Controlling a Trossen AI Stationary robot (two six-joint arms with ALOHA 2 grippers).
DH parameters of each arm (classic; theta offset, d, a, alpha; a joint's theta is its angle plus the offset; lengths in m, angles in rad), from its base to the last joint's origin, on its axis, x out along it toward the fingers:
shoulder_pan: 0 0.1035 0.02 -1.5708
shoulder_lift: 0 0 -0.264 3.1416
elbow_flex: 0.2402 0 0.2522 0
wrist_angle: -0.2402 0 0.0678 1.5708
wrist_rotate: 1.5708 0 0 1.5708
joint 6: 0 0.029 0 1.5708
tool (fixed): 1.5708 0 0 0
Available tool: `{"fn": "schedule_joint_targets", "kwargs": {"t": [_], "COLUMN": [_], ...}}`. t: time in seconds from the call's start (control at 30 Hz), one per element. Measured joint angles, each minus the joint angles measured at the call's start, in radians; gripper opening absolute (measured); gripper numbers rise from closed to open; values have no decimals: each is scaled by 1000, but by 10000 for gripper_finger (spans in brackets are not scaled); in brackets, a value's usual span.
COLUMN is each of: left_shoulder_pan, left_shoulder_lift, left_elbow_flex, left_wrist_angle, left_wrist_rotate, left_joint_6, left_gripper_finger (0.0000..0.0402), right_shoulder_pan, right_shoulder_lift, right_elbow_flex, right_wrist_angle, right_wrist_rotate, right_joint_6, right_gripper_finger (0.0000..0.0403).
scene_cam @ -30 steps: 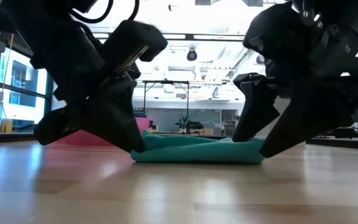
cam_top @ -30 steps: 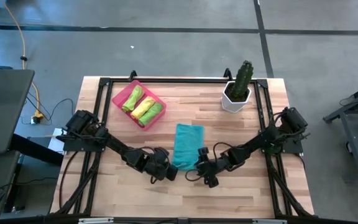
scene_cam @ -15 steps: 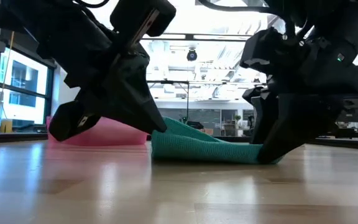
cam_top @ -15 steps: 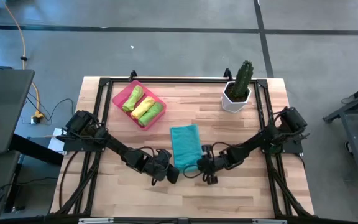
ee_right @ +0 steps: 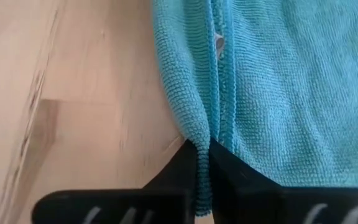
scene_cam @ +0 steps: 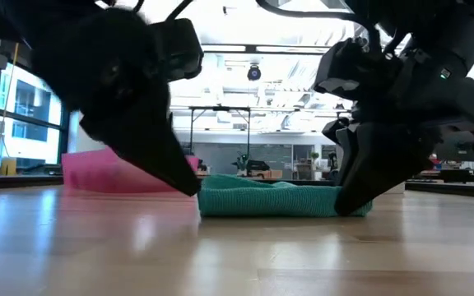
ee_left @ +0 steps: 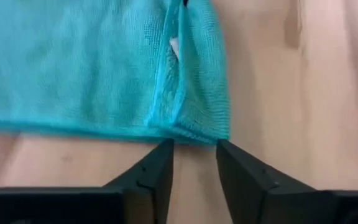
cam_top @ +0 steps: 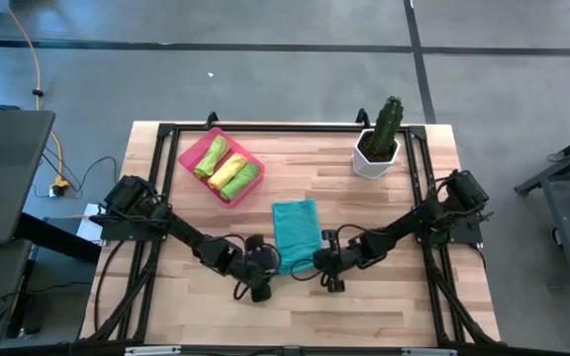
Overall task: Roll microfiber towels into tight, uniform cylinder then place into a basket
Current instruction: Roll the blue microfiber cloth
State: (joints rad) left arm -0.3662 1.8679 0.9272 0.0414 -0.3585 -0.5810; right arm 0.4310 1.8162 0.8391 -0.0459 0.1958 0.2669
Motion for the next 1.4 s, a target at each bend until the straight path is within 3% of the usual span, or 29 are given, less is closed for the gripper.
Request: {"fn": "schedule_joint_targets", "kwargs": {"t": [0.2,0.43,0.57,0.93,1.27,1.4], "left_shoulder_pan": [-52,-161,-179,-97,-28,1], "left_shoulder_lift": [-10,-41,-31,28,84,84], "left_elbow_flex": [0,1,3,1,0,0], "left_wrist_angle": [11,79,186,215,206,197], "left_wrist_rotate": [-77,-247,-249,-119,-166,-71], "left_joint_6": [364,553,569,559,559,553], "left_gripper_finger": [136,127,127,127,127,127], "right_shoulder_pan": [-10,-56,-88,-110,-110,-110], "right_shoulder_lift": [-6,-33,-32,-33,-34,-35], "right_elbow_flex": [-1,-6,-7,-6,-6,-5], "right_wrist_angle": [21,81,109,103,113,129], "right_wrist_rotate": [-78,-266,-321,-332,-324,-324], "right_joint_6": [135,259,365,671,702,703], "right_gripper_finger": [3,2,2,2,2,2]}}
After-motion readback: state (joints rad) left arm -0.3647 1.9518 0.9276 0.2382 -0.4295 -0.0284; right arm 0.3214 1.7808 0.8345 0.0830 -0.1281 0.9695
